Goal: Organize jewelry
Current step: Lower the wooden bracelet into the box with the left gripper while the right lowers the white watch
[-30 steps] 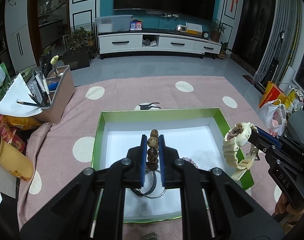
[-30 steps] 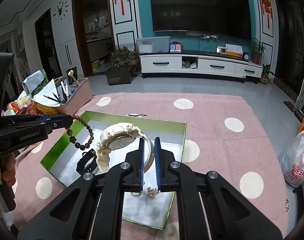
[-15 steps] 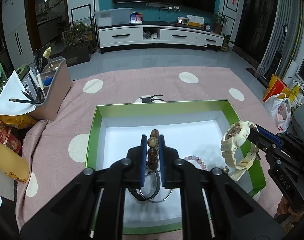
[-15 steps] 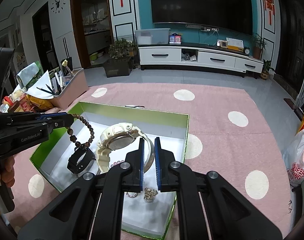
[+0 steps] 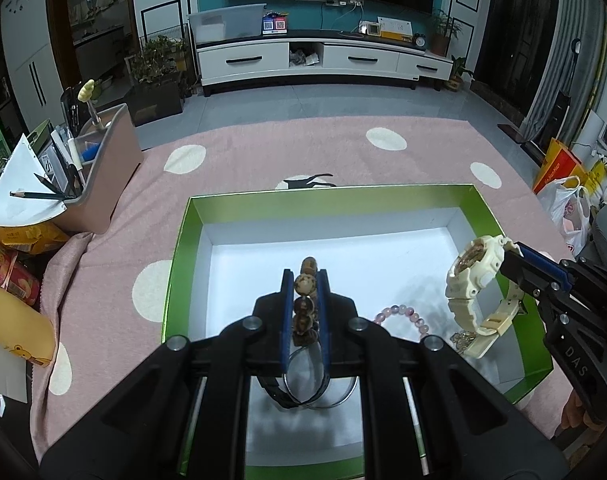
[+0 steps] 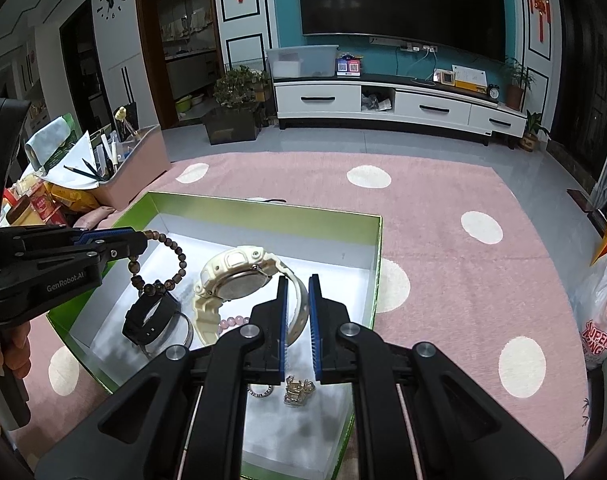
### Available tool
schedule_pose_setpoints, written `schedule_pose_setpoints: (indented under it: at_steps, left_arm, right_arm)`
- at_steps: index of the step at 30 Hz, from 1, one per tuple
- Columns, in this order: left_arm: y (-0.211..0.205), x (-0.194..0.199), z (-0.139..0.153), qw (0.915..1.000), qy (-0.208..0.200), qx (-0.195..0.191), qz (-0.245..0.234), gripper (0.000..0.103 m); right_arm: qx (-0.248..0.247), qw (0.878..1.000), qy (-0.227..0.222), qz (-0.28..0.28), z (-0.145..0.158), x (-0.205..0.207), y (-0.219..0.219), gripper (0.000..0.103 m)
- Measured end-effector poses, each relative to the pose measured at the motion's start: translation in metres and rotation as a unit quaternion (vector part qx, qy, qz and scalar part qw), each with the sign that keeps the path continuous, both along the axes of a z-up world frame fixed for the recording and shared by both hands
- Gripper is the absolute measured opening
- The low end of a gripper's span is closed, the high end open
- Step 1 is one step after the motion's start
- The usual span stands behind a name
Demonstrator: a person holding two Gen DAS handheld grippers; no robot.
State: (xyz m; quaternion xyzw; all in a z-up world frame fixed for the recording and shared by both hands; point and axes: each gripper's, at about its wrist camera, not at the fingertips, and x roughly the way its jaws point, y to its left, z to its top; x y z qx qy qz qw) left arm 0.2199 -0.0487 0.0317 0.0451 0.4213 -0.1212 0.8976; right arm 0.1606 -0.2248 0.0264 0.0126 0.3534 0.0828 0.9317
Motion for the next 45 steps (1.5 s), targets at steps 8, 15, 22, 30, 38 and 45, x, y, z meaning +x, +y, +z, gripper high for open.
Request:
schedule_pose_setpoints:
  at_steps: [8,15,22,30,38,45]
  left_arm:
    - [0.000,0.002,-0.006,1.0000,0.007,0.006,0.001,0.011]
    - [0.001,0.004,-0.011,0.9998,0.014,0.012,0.002,0.011]
    - [0.002,0.006,-0.017,0.9996,0.022,0.018,0.005,0.011]
    - [0.003,0.008,-0.023,0.9993,0.029,0.022,0.007,0.011]
    - [0.004,0.010,-0.027,0.9991,0.033,0.025,0.008,0.011]
    - [0.005,0.011,-0.030,0.9989,0.037,0.028,0.010,0.011]
  right_arm:
    - [-0.003,1.000,0.009,0.002,-0.005,0.004,0.002,0.009]
    - [-0.006,1.000,0.016,0.005,-0.008,0.006,0.004,0.009]
    - [-0.009,1.000,0.022,0.010,-0.012,0.007,0.008,0.010]
    - [-0.012,1.000,0.026,0.011,-0.015,0.009,0.009,0.010]
    - [-0.014,0.999,0.030,0.014,-0.017,0.010,0.011,0.010]
    - [-0.014,0.999,0.035,0.011,-0.019,0.011,0.010,0.014]
